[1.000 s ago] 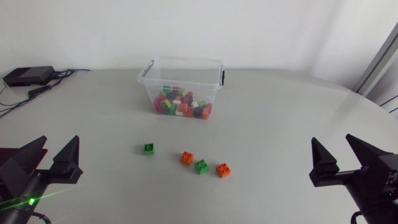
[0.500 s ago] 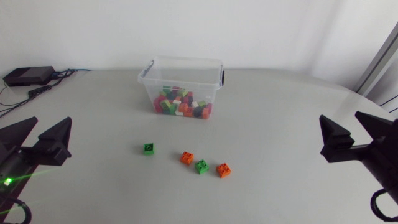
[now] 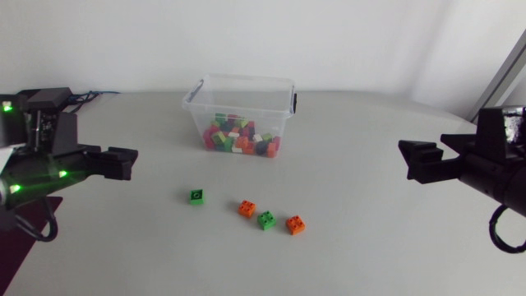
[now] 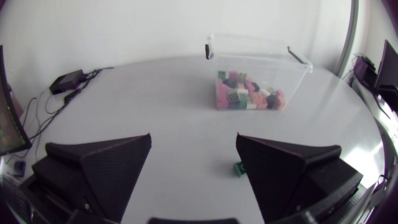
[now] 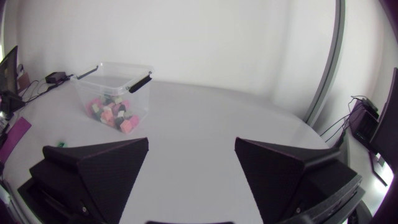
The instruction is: Place the duplo bricks in the container
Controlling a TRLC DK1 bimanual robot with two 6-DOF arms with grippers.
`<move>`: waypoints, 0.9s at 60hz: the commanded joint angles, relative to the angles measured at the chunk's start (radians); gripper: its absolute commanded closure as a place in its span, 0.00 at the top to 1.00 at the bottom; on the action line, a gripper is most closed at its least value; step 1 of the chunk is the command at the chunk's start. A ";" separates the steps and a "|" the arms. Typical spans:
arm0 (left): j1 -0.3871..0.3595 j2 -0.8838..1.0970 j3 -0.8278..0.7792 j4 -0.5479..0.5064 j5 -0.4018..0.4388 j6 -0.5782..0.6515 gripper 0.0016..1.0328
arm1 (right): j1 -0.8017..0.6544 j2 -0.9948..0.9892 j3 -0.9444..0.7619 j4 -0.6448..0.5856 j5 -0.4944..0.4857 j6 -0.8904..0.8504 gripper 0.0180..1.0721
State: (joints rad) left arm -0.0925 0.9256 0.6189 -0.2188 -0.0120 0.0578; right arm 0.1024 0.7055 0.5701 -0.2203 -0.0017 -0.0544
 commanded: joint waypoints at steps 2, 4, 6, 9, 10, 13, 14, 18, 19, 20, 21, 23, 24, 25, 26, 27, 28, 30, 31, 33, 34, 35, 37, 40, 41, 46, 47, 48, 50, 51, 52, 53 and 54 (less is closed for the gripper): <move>-0.030 0.111 0.082 -0.036 0.006 0.071 0.89 | 0.020 0.063 0.057 -0.050 0.003 0.019 0.95; -0.047 0.173 0.117 -0.065 0.006 0.088 0.89 | 0.029 0.107 0.079 -0.088 0.002 0.019 0.95; -0.049 0.217 0.147 -0.086 0.006 0.108 0.89 | 0.031 0.137 0.096 -0.114 0.003 0.019 0.95; -0.056 0.277 0.185 -0.117 0.010 0.123 0.89 | 0.033 0.180 0.117 -0.148 0.005 0.021 0.95; -0.059 0.297 0.200 -0.126 0.010 0.128 0.89 | 0.036 0.193 0.123 -0.157 0.005 0.021 0.95; -0.061 0.352 0.235 -0.148 0.017 0.142 0.89 | 0.042 0.236 0.145 -0.191 0.006 0.021 0.95; -0.061 0.363 0.243 -0.152 0.020 0.149 0.89 | 0.045 0.250 0.152 -0.203 0.006 0.021 0.95; -0.059 0.441 0.289 -0.169 0.043 0.203 0.89 | 0.062 0.299 0.174 -0.238 0.005 0.019 0.95; -0.059 0.450 0.294 -0.171 0.043 0.212 0.89 | 0.065 0.305 0.177 -0.243 0.003 0.019 0.95; -0.059 0.469 0.303 -0.171 0.044 0.228 0.89 | 0.071 0.316 0.178 -0.246 0.003 0.019 0.95; -0.059 0.483 0.311 -0.174 0.043 0.246 0.89 | 0.076 0.324 0.180 -0.248 0.003 0.019 0.95; -0.059 0.507 0.323 -0.177 0.043 0.281 0.89 | 0.083 0.338 0.183 -0.252 0.003 0.019 0.95; -0.059 0.512 0.326 -0.179 0.043 0.289 0.89 | 0.089 0.344 0.185 -0.254 0.002 0.019 0.95; -0.059 0.527 0.334 -0.179 0.043 0.309 0.89 | 0.095 0.347 0.186 -0.257 0.002 0.018 0.95; -0.059 0.536 0.338 -0.180 0.043 0.316 0.89 | 0.105 0.353 0.188 -0.260 0.002 0.018 0.95; -0.061 0.547 0.344 -0.183 0.043 0.327 0.89 | 0.114 0.359 0.189 -0.260 0.003 0.016 0.95; -0.061 0.555 0.349 -0.188 0.043 0.343 0.89 | 0.118 0.364 0.192 -0.263 0.003 0.016 0.95; -0.064 0.568 0.354 -0.189 0.044 0.372 0.89 | 0.126 0.377 0.197 -0.266 0.002 0.014 0.95; -0.065 0.578 0.357 -0.191 0.044 0.387 0.89 | 0.131 0.385 0.200 -0.272 0.000 0.014 0.95; -0.072 0.593 0.360 -0.194 0.044 0.415 0.89 | 0.143 0.405 0.209 -0.292 0.000 -0.004 0.95; -0.073 0.596 0.360 -0.195 0.046 0.422 0.89 | 0.148 0.413 0.214 -0.298 0.000 -0.010 0.95; -0.079 0.608 0.363 -0.200 0.047 0.453 0.89 | 0.157 0.431 0.226 -0.314 0.000 -0.021 0.95; -0.087 0.624 0.367 -0.209 0.049 0.484 0.89 | 0.164 0.454 0.238 -0.335 0.000 -0.036 0.95; -0.099 0.642 0.375 -0.231 0.060 0.540 0.90 | 0.181 0.488 0.254 -0.358 -0.001 -0.055 0.95; -0.102 0.648 0.380 -0.238 0.067 0.563 0.90 | 0.184 0.500 0.260 -0.364 -0.001 -0.061 0.95; -0.119 0.677 0.397 -0.266 0.103 0.662 0.91 | 0.203 0.569 0.298 -0.430 -0.003 -0.093 0.95; -0.121 0.679 0.398 -0.271 0.106 0.671 0.91 | 0.206 0.578 0.303 -0.436 -0.004 -0.093 0.95; -0.125 0.696 0.410 -0.286 0.110 0.694 0.91 | 0.211 0.589 0.306 -0.438 -0.004 -0.093 0.95; -0.128 0.716 0.430 -0.314 0.118 0.718 0.91 | 0.215 0.603 0.310 -0.441 -0.012 -0.093 0.95; -0.128 0.731 0.447 -0.333 0.127 0.735 0.91 | 0.217 0.611 0.312 -0.444 -0.027 -0.093 0.95; -0.130 0.745 0.461 -0.355 0.135 0.751 0.91 | 0.217 0.615 0.312 -0.447 -0.038 -0.093 0.95; -0.131 0.754 0.470 -0.369 0.139 0.761 0.91 | 0.217 0.620 0.313 -0.447 -0.052 -0.093 0.95; -0.135 0.777 0.495 -0.410 0.156 0.798 0.91 | 0.218 0.629 0.313 -0.449 -0.072 -0.093 0.95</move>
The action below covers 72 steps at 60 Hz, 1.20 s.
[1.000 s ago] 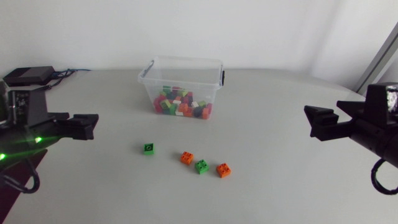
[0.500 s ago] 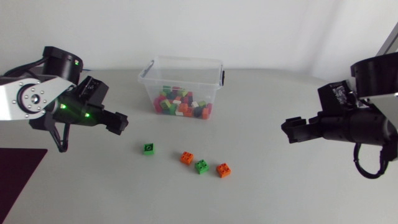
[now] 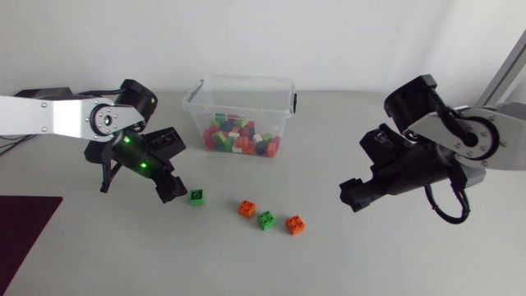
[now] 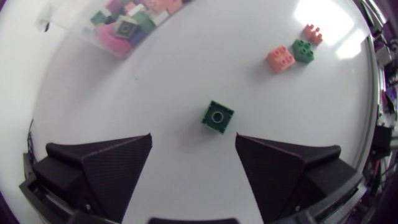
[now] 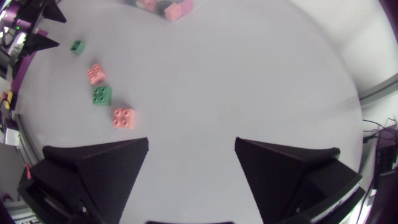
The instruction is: Place the duplo bricks in the container
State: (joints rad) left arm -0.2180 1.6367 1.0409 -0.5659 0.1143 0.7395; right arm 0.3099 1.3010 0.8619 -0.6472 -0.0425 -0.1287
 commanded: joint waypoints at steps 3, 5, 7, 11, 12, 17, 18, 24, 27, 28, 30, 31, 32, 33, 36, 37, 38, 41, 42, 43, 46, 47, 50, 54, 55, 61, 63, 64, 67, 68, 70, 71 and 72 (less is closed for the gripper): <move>-0.017 0.100 0.107 -0.101 0.038 0.152 0.91 | 0.023 0.050 0.026 -0.023 -0.036 -0.019 0.95; -0.018 0.118 0.127 -0.123 0.038 0.169 0.91 | 0.031 0.064 0.032 -0.025 -0.039 -0.017 0.95; -0.021 0.132 0.142 -0.135 0.038 0.185 0.91 | 0.034 0.073 0.034 -0.025 -0.040 -0.014 0.95; -0.026 0.155 0.157 -0.144 0.038 0.221 0.90 | 0.052 0.092 0.037 -0.025 -0.042 -0.014 0.95; -0.027 0.163 0.160 -0.144 0.038 0.227 0.90 | 0.058 0.098 0.039 -0.023 -0.042 -0.014 0.95; -0.030 0.193 0.173 -0.146 0.038 0.261 0.90 | 0.095 0.112 0.039 -0.023 -0.040 -0.017 0.95; -0.032 0.198 0.174 -0.146 0.038 0.265 0.90 | 0.100 0.115 0.039 -0.023 -0.040 -0.017 0.95; -0.037 0.233 0.180 -0.146 0.039 0.294 0.88 | 0.127 0.139 0.040 -0.017 -0.034 -0.014 0.95; -0.038 0.250 0.180 -0.144 0.039 0.313 0.87 | 0.140 0.147 0.039 -0.008 -0.025 -0.014 0.95; -0.040 0.255 0.180 -0.146 0.039 0.314 0.86 | 0.141 0.150 0.039 -0.005 -0.023 -0.014 0.95; -0.041 0.262 0.182 -0.144 0.039 0.327 0.86 | 0.146 0.158 0.039 0.000 -0.019 -0.014 0.95; -0.041 0.268 0.185 -0.144 0.039 0.331 0.86 | 0.147 0.161 0.039 0.004 -0.014 -0.014 0.95; -0.041 0.272 0.186 -0.146 0.039 0.331 0.85 | 0.149 0.165 0.039 0.008 -0.013 -0.014 0.95; -0.041 0.278 0.191 -0.144 0.039 0.334 0.84 | 0.150 0.167 0.039 0.011 -0.011 -0.014 0.95; -0.041 0.298 0.205 -0.146 0.039 0.339 0.82 | 0.155 0.173 0.039 0.021 -0.010 -0.014 0.95; -0.041 0.304 0.208 -0.146 0.039 0.339 0.81 | 0.158 0.176 0.037 0.024 -0.010 -0.014 0.95; -0.041 0.310 0.209 -0.146 0.039 0.342 0.80 | 0.161 0.179 0.037 0.029 -0.008 -0.014 0.95; -0.041 0.327 0.217 -0.146 0.039 0.343 0.80 | 0.170 0.190 0.037 0.035 0.007 -0.012 0.95; -0.041 0.330 0.219 -0.146 0.039 0.345 0.79 | 0.173 0.195 0.035 0.038 0.012 -0.012 0.95; -0.041 0.334 0.222 -0.146 0.039 0.345 0.78 | 0.178 0.198 0.035 0.041 0.016 -0.012 0.95; -0.041 0.347 0.228 -0.144 0.039 0.347 0.75 | 0.190 0.210 0.034 0.054 0.032 -0.012 0.95; -0.041 0.351 0.234 -0.146 0.039 0.345 0.74 | 0.193 0.213 0.034 0.057 0.035 -0.012 0.95; -0.040 0.361 0.240 -0.146 0.044 0.347 0.69 | 0.202 0.225 0.034 0.061 0.043 -0.012 0.95; -0.037 0.374 0.252 -0.146 0.059 0.345 0.56 | 0.222 0.241 0.034 0.073 0.062 -0.009 0.95; -0.035 0.376 0.257 -0.147 0.061 0.345 0.54 | 0.224 0.242 0.034 0.077 0.066 -0.008 0.95; -0.035 0.387 0.272 -0.173 0.076 0.345 0.47 | 0.244 0.279 0.037 0.100 0.067 0.003 0.95; -0.037 0.390 0.274 -0.178 0.081 0.345 0.46 | 0.248 0.290 0.040 0.101 0.067 0.008 0.95; -0.037 0.391 0.275 -0.183 0.082 0.345 0.45 | 0.255 0.297 0.043 0.101 0.067 0.011 0.95; -0.038 0.393 0.275 -0.187 0.084 0.345 0.41 | 0.270 0.313 0.049 0.103 0.067 0.021 0.95; -0.040 0.394 0.275 -0.190 0.084 0.345 0.41 | 0.274 0.316 0.051 0.104 0.067 0.026 0.95; -0.040 0.396 0.275 -0.196 0.084 0.345 0.39 | 0.284 0.323 0.057 0.106 0.066 0.034 0.95; -0.040 0.397 0.277 -0.200 0.084 0.345 0.38 | 0.290 0.328 0.062 0.106 0.062 0.040 0.94; -0.040 0.399 0.277 -0.201 0.084 0.345 0.38 | 0.294 0.331 0.065 0.106 0.058 0.047 0.93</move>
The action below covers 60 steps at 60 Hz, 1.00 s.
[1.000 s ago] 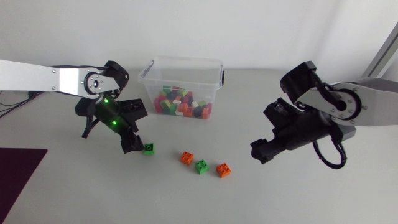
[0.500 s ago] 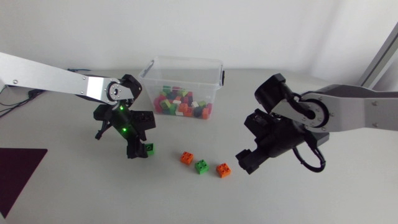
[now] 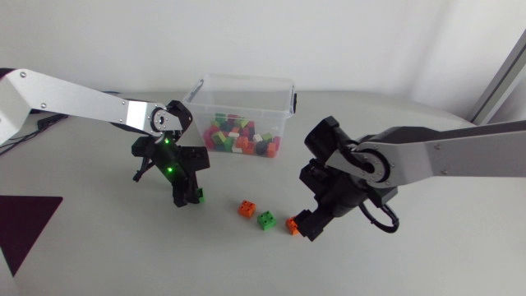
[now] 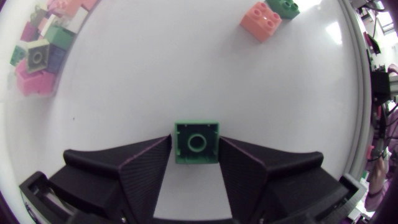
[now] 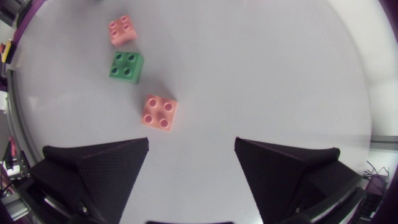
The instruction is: Place the duplo bricks in the container
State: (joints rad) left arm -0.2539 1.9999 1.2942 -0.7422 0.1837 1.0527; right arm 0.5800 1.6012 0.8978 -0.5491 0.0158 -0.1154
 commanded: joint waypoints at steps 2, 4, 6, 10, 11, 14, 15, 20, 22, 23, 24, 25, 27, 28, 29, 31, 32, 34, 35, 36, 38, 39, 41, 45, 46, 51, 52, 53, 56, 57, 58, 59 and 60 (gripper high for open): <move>-0.002 0.036 0.025 -0.032 0.014 0.030 0.37 | 0.034 0.039 0.038 0.006 -0.010 0.040 0.91; -0.002 0.036 0.028 -0.043 0.014 0.030 0.37 | 0.044 0.046 0.046 0.003 -0.014 0.048 0.90; -0.001 0.036 0.033 -0.059 0.014 0.030 0.37 | 0.054 0.052 0.053 0.003 -0.017 0.060 0.90; 0.002 0.028 0.033 -0.066 0.014 0.030 0.37 | 0.067 0.072 0.062 0.009 -0.019 0.066 0.90; 0.004 0.022 0.033 -0.066 0.014 0.029 0.36 | 0.073 0.086 0.067 0.009 -0.019 0.066 0.90; 0.010 0.014 0.043 -0.074 0.016 0.018 0.36 | 0.075 0.112 0.076 0.005 -0.016 0.066 0.90; 0.013 0.013 0.050 -0.080 0.019 0.018 0.36 | 0.073 0.120 0.081 0.005 -0.016 0.066 0.89; 0.021 -0.012 0.057 -0.095 0.039 0.009 0.36 | 0.073 0.147 0.093 0.000 -0.016 0.066 0.86; 0.024 -0.027 0.060 -0.095 0.043 0.001 0.36 | 0.075 0.152 0.095 0.002 -0.010 0.068 0.86; 0.025 -0.036 0.060 -0.095 0.046 -0.002 0.36 | 0.078 0.155 0.098 0.002 -0.010 0.068 0.86; 0.025 -0.038 0.060 -0.095 0.046 -0.003 0.36 | 0.080 0.157 0.098 0.000 -0.010 0.068 0.86; 0.027 -0.049 0.060 -0.097 0.054 -0.010 0.36 | 0.081 0.158 0.101 0.000 -0.008 0.072 0.86; 0.030 -0.067 0.062 -0.098 0.066 -0.014 0.36 | 0.084 0.161 0.102 0.002 -0.008 0.074 0.85; 0.030 -0.069 0.063 -0.098 0.068 -0.014 0.36 | 0.084 0.166 0.104 0.003 -0.008 0.074 0.83; 0.031 -0.079 0.068 -0.098 0.074 -0.023 0.36 | 0.084 0.169 0.104 0.006 -0.008 0.074 0.81; 0.033 -0.093 0.073 -0.102 0.080 -0.031 0.36 | 0.084 0.175 0.107 0.012 -0.008 0.074 0.80; 0.033 -0.096 0.074 -0.102 0.080 -0.033 0.36 | 0.084 0.178 0.107 0.014 -0.010 0.074 0.80; 0.036 -0.110 0.083 -0.105 0.097 -0.045 0.36 | 0.084 0.187 0.108 0.021 -0.008 0.074 0.78; 0.039 -0.118 0.088 -0.106 0.105 -0.048 0.36 | 0.084 0.190 0.108 0.025 -0.008 0.074 0.77; 0.039 -0.122 0.091 -0.108 0.108 -0.049 0.36 | 0.086 0.194 0.110 0.028 -0.008 0.072 0.76; 0.044 -0.136 0.100 -0.108 0.120 -0.063 0.36 | 0.084 0.201 0.110 0.031 -0.008 0.072 0.74; 0.047 -0.142 0.106 -0.108 0.129 -0.071 0.36 | 0.086 0.203 0.112 0.031 -0.008 0.071 0.73; 0.050 -0.151 0.122 -0.111 0.137 -0.083 0.36 | 0.086 0.206 0.112 0.031 -0.013 0.072 0.72; 0.059 -0.162 0.145 -0.111 0.155 -0.108 0.36 | 0.086 0.210 0.113 0.029 -0.017 0.072 0.63; 0.061 -0.162 0.151 -0.111 0.157 -0.115 0.36 | 0.086 0.210 0.112 0.029 -0.017 0.071 0.62; 0.061 -0.171 0.171 -0.109 0.169 -0.134 0.36 | 0.086 0.206 0.102 0.054 -0.016 0.071 0.44; 0.061 -0.171 0.182 -0.109 0.172 -0.148 0.36 | 0.086 0.204 0.099 0.061 -0.016 0.071 0.42; 0.061 -0.171 0.191 -0.108 0.175 -0.155 0.36 | 0.086 0.201 0.096 0.067 -0.016 0.071 0.41; 0.064 -0.170 0.214 -0.088 0.188 -0.191 0.36 | 0.084 0.200 0.093 0.074 -0.016 0.071 0.33; 0.065 -0.170 0.221 -0.079 0.188 -0.207 0.36 | 0.081 0.200 0.092 0.081 -0.016 0.071 0.28; 0.065 -0.170 0.232 -0.074 0.189 -0.217 0.36 | 0.078 0.198 0.090 0.086 -0.017 0.071 0.23; 0.065 -0.168 0.240 -0.072 0.194 -0.223 0.36 | 0.075 0.195 0.089 0.087 -0.017 0.071 0.21; 0.065 -0.167 0.249 -0.068 0.200 -0.235 0.36 | 0.073 0.194 0.089 0.087 -0.017 0.071 0.21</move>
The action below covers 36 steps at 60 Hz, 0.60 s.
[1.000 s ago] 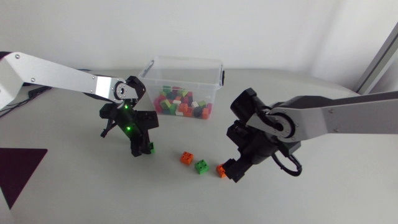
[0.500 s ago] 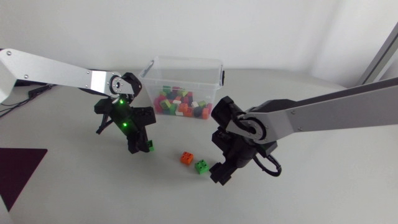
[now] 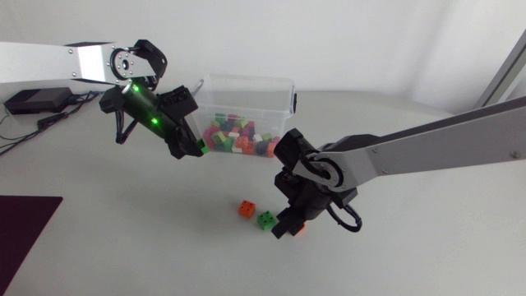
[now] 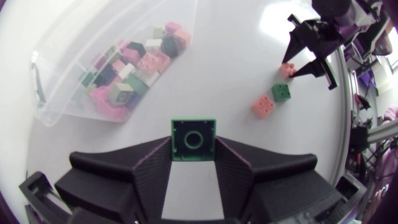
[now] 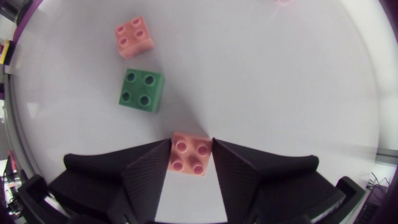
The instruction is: Place the duplo bricks in the container
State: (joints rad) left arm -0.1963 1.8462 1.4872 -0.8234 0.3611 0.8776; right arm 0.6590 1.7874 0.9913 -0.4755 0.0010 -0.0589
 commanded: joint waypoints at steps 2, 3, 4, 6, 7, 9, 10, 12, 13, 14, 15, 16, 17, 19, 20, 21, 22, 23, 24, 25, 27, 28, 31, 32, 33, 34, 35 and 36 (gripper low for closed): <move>0.009 -0.010 0.068 0.027 0.027 -0.081 0.36 | -0.009 0.006 -0.006 0.014 -0.001 0.013 0.20; 0.009 -0.008 0.073 0.030 0.027 -0.088 0.36 | -0.010 0.004 -0.006 0.012 -0.001 0.011 0.20; 0.009 -0.005 0.087 0.036 0.029 -0.100 0.36 | -0.015 -0.002 -0.008 0.011 -0.001 0.010 0.20; 0.009 0.004 0.102 0.040 0.030 -0.114 0.36 | -0.024 -0.011 -0.006 0.011 -0.001 0.008 0.20; 0.008 0.008 0.111 0.044 0.032 -0.121 0.36 | -0.030 -0.019 -0.003 0.008 -0.002 0.008 0.20; 0.009 0.016 0.123 0.069 0.032 -0.149 0.36 | -0.042 -0.034 0.003 0.000 -0.002 0.008 0.20; 0.009 0.021 0.130 0.079 0.032 -0.160 0.36 | -0.052 -0.043 0.007 -0.005 -0.002 0.007 0.20; 0.009 0.035 0.143 0.096 0.032 -0.175 0.36 | -0.062 -0.060 0.015 -0.014 -0.006 -0.002 0.20; 0.009 0.048 0.160 0.115 0.032 -0.195 0.36 | -0.073 -0.072 0.026 -0.023 -0.009 -0.004 0.20; 0.012 0.058 0.171 0.130 0.032 -0.213 0.36 | -0.081 -0.082 0.032 -0.029 -0.009 -0.005 0.20; 0.012 0.065 0.180 0.139 0.032 -0.224 0.37 | -0.088 -0.089 0.041 -0.037 -0.013 -0.009 0.20; 0.014 0.077 0.194 0.147 0.032 -0.236 0.37 | -0.094 -0.095 0.050 -0.046 -0.018 -0.012 0.20; 0.014 0.087 0.208 0.150 0.032 -0.247 0.37 | -0.101 -0.103 0.060 -0.055 -0.024 -0.016 0.20; 0.017 0.110 0.240 0.158 0.032 -0.276 0.37 | -0.113 -0.118 0.076 -0.069 -0.029 -0.022 0.20; 0.017 0.117 0.249 0.159 0.032 -0.284 0.37 | -0.116 -0.123 0.081 -0.074 -0.030 -0.022 0.20; 0.017 0.130 0.268 0.162 0.032 -0.295 0.37 | -0.122 -0.131 0.090 -0.077 -0.032 -0.024 0.20; 0.017 0.137 0.275 0.165 0.032 -0.304 0.37 | -0.125 -0.138 0.095 -0.078 -0.033 -0.027 0.20; 0.017 0.143 0.283 0.167 0.032 -0.308 0.37 | -0.131 -0.145 0.102 -0.078 -0.033 -0.032 0.20; 0.015 0.154 0.301 0.171 0.032 -0.324 0.37 | -0.133 -0.149 0.107 -0.080 -0.036 -0.032 0.20; 0.015 0.162 0.311 0.176 0.032 -0.333 0.37 | -0.134 -0.154 0.115 -0.083 -0.039 -0.033 0.20; 0.015 0.176 0.329 0.181 0.032 -0.350 0.37 | -0.141 -0.155 0.130 -0.092 -0.044 -0.033 0.20; 0.014 0.186 0.346 0.182 0.032 -0.361 0.37 | -0.144 -0.157 0.136 -0.097 -0.047 -0.035 0.20; 0.012 0.209 0.380 0.185 0.032 -0.385 0.37 | -0.148 -0.163 0.153 -0.100 -0.053 -0.036 0.20; 0.011 0.217 0.393 0.188 0.030 -0.397 0.37 | -0.148 -0.166 0.158 -0.101 -0.053 -0.036 0.20; 0.011 0.228 0.409 0.193 0.030 -0.411 0.38 | -0.150 -0.168 0.164 -0.101 -0.056 -0.036 0.20; 0.011 0.231 0.416 0.194 0.030 -0.417 0.38 | -0.150 -0.169 0.167 -0.101 -0.058 -0.036 0.20; 0.009 0.239 0.427 0.198 0.030 -0.428 0.38 | -0.151 -0.169 0.173 -0.101 -0.058 -0.036 0.20; 0.008 0.242 0.433 0.201 0.030 -0.434 0.38 | -0.151 -0.171 0.175 -0.101 -0.059 -0.036 0.20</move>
State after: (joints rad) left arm -0.1860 2.0380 1.8580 -0.6357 0.3851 0.5087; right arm 0.5144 1.6283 1.1454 -0.5541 -0.0498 -0.0795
